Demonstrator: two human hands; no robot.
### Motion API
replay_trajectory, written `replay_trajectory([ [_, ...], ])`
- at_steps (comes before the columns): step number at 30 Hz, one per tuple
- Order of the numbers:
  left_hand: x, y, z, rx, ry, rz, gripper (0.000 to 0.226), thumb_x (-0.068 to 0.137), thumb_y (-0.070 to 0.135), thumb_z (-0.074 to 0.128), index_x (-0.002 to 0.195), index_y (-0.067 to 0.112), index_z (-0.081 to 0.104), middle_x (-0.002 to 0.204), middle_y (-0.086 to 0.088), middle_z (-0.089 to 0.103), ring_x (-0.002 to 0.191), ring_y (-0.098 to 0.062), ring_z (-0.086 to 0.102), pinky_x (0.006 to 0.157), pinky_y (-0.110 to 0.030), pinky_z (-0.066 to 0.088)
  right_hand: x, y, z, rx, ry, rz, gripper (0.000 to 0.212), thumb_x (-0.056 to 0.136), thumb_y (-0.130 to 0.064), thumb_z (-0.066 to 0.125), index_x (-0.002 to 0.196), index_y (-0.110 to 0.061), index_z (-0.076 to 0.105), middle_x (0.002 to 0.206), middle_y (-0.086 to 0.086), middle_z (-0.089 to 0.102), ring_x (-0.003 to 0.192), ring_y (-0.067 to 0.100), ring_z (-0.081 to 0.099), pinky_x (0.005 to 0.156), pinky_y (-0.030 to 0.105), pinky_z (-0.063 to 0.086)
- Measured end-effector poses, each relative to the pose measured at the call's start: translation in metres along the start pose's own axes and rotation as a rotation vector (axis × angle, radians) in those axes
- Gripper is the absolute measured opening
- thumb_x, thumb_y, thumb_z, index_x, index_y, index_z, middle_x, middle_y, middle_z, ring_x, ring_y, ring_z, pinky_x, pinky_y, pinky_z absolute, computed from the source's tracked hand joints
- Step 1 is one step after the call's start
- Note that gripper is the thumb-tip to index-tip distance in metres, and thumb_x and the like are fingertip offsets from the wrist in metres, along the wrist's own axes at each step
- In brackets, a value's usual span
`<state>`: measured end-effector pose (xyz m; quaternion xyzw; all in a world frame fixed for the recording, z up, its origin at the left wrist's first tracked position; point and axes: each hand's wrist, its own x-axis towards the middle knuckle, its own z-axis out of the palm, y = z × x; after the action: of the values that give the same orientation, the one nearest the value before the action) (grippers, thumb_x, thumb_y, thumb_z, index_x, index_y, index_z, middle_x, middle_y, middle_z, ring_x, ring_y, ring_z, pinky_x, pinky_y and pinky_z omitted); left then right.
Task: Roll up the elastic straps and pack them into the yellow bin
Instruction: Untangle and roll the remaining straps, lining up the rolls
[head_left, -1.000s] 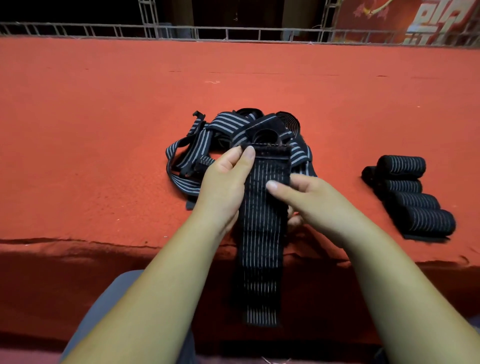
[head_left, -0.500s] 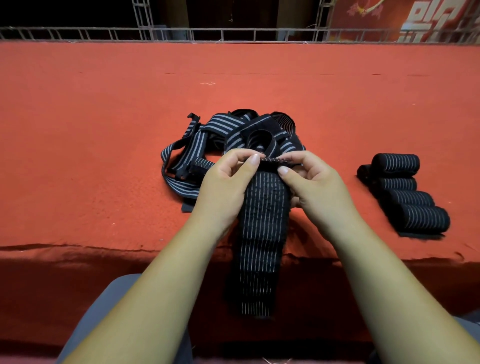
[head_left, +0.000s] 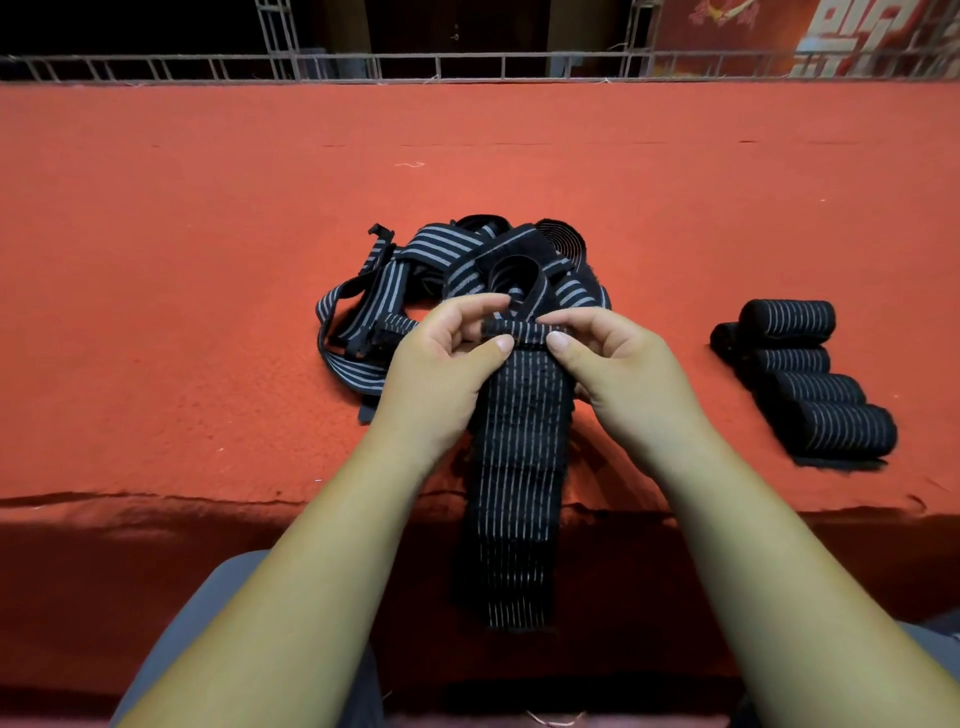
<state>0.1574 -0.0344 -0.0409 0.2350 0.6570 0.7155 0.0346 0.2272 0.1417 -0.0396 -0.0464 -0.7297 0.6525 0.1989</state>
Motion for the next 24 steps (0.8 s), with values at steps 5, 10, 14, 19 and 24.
replay_trajectory([
  [5, 0.002, -0.003, -0.002, -0.042, 0.026, -0.027, 0.029, 0.095, -0.001, 0.074, 0.112, 0.020, 0.083, 0.098, -0.001, 0.078, 0.086, -0.016, 0.069, 0.073, -0.028, 0.053, -0.003, -0.001, 0.004, 0.047, -0.064, 0.052, 0.016, 0.112, -0.021, 0.060, 0.120, -0.022, 0.074, 0.101, -0.003, 0.075, 0.089, 0.012, 0.067, 0.076, 0.036, 0.055],
  [10, 0.000, -0.003, 0.000, -0.078, 0.019, -0.057, 0.026, 0.094, -0.007, 0.072, 0.108, 0.013, 0.083, 0.095, -0.001, 0.080, 0.078, -0.009, 0.069, 0.066, -0.018, 0.052, -0.002, 0.002, 0.007, 0.107, -0.032, 0.045, 0.016, 0.111, -0.020, 0.061, 0.114, -0.019, 0.076, 0.101, 0.000, 0.075, 0.089, 0.018, 0.066, 0.080, 0.042, 0.053],
  [14, 0.003, -0.006, -0.002, -0.146, -0.003, -0.109, 0.030, 0.095, -0.011, 0.067, 0.112, 0.010, 0.079, 0.096, 0.000, 0.078, 0.090, -0.015, 0.071, 0.078, -0.026, 0.056, -0.002, 0.003, 0.008, 0.206, -0.070, 0.074, 0.019, 0.109, -0.011, 0.062, 0.109, -0.020, 0.078, 0.103, 0.000, 0.077, 0.092, 0.016, 0.070, 0.083, 0.038, 0.056],
  [19, 0.001, -0.003, -0.002, -0.257, -0.006, -0.218, 0.032, 0.099, -0.008, 0.062, 0.126, 0.004, 0.075, 0.092, -0.005, 0.076, 0.078, -0.016, 0.069, 0.063, -0.020, 0.054, -0.002, 0.008, 0.012, 0.159, -0.025, 0.017, 0.023, 0.105, -0.007, 0.065, 0.105, -0.024, 0.079, 0.102, -0.005, 0.077, 0.094, 0.013, 0.067, 0.089, 0.039, 0.053],
  [24, 0.002, -0.005, -0.004, -0.283, -0.039, -0.217, 0.028, 0.102, 0.004, 0.068, 0.128, 0.010, 0.077, 0.103, -0.009, 0.078, 0.089, -0.026, 0.069, 0.085, -0.031, 0.056, -0.001, 0.010, 0.014, 0.159, -0.045, 0.021, 0.031, 0.105, -0.004, 0.063, 0.123, -0.027, 0.070, 0.115, 0.000, 0.079, 0.103, 0.016, 0.073, 0.094, 0.043, 0.058],
])
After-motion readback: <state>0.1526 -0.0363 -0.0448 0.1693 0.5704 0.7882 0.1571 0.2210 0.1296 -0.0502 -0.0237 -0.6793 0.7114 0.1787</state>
